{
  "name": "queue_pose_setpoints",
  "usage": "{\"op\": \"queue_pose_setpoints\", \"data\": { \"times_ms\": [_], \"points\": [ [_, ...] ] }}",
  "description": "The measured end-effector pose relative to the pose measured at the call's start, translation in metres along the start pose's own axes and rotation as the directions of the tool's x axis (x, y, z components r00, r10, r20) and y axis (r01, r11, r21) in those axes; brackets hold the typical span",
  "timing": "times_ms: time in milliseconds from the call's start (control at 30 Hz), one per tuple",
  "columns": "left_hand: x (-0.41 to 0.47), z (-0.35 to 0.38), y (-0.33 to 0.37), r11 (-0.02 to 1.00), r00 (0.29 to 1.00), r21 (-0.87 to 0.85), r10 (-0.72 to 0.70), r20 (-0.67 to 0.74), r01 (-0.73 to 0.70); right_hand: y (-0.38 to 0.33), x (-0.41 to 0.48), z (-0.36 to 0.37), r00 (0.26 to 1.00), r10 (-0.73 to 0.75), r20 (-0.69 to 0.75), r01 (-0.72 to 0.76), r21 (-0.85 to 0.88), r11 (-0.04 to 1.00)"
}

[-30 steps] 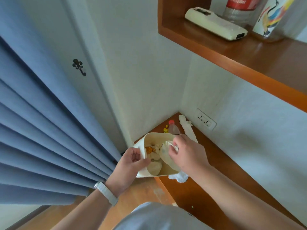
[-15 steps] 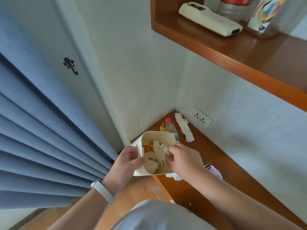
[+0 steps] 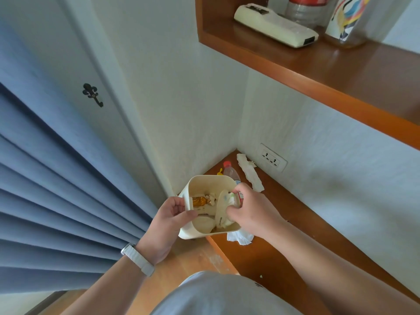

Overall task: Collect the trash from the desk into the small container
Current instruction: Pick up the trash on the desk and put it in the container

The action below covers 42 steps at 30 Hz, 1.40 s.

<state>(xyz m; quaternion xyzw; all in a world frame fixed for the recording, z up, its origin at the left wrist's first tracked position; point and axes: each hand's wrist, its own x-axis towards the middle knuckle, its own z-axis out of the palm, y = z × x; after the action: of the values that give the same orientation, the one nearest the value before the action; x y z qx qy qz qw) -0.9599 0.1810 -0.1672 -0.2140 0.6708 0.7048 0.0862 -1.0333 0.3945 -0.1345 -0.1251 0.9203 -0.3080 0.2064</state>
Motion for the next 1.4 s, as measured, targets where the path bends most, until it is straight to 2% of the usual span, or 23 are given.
{"op": "queue_pose_setpoints", "data": {
  "times_ms": [133, 267, 367, 633, 967, 1067, 1167, 1233, 1400],
  "points": [
    [-0.003, -0.003, -0.004, 1.0, 1.0, 0.005, -0.008, -0.02, 0.009, -0.001, -0.001, -0.008, 0.999, 0.0, 0.033, 0.001, -0.009, 1.0],
    [-0.008, -0.003, -0.006, 1.0, 1.0, 0.012, -0.014, -0.02, 0.014, -0.003, -0.004, -0.002, 0.994, 0.017, 0.112, -0.001, -0.145, 0.989],
    [-0.013, -0.002, -0.006, 0.999, 1.0, 0.028, -0.02, -0.019, 0.02, -0.002, -0.007, 0.008, 0.995, 0.0, 0.097, 0.024, -0.251, 0.968],
    [-0.018, -0.002, -0.011, 0.999, 0.999, 0.027, -0.02, -0.038, 0.021, -0.003, -0.014, 0.016, 0.997, -0.065, 0.043, 0.069, -0.091, 0.993],
    [-0.01, 0.018, -0.013, 1.0, 0.999, 0.023, -0.002, 0.035, 0.001, 0.01, -0.015, -0.002, 0.995, -0.047, -0.084, 0.025, -0.248, 0.969],
    [-0.006, 0.025, -0.011, 1.0, 0.998, 0.024, 0.012, 0.057, -0.013, 0.016, -0.016, -0.008, 0.996, -0.037, -0.08, 0.017, -0.23, 0.973],
    [-0.002, 0.027, -0.01, 1.0, 0.998, -0.004, 0.01, 0.056, -0.01, 0.022, -0.015, -0.019, 0.989, -0.064, -0.134, 0.041, -0.168, 0.985],
    [-0.001, 0.027, -0.008, 1.0, 0.998, -0.022, 0.013, 0.058, -0.011, 0.023, -0.013, -0.027, 0.982, -0.096, -0.163, 0.063, -0.197, 0.978],
    [-0.002, 0.028, -0.005, 0.999, 0.998, 0.023, 0.034, 0.061, -0.035, 0.019, -0.013, -0.015, 0.986, -0.146, -0.08, 0.11, -0.345, 0.932]
  ]
}}
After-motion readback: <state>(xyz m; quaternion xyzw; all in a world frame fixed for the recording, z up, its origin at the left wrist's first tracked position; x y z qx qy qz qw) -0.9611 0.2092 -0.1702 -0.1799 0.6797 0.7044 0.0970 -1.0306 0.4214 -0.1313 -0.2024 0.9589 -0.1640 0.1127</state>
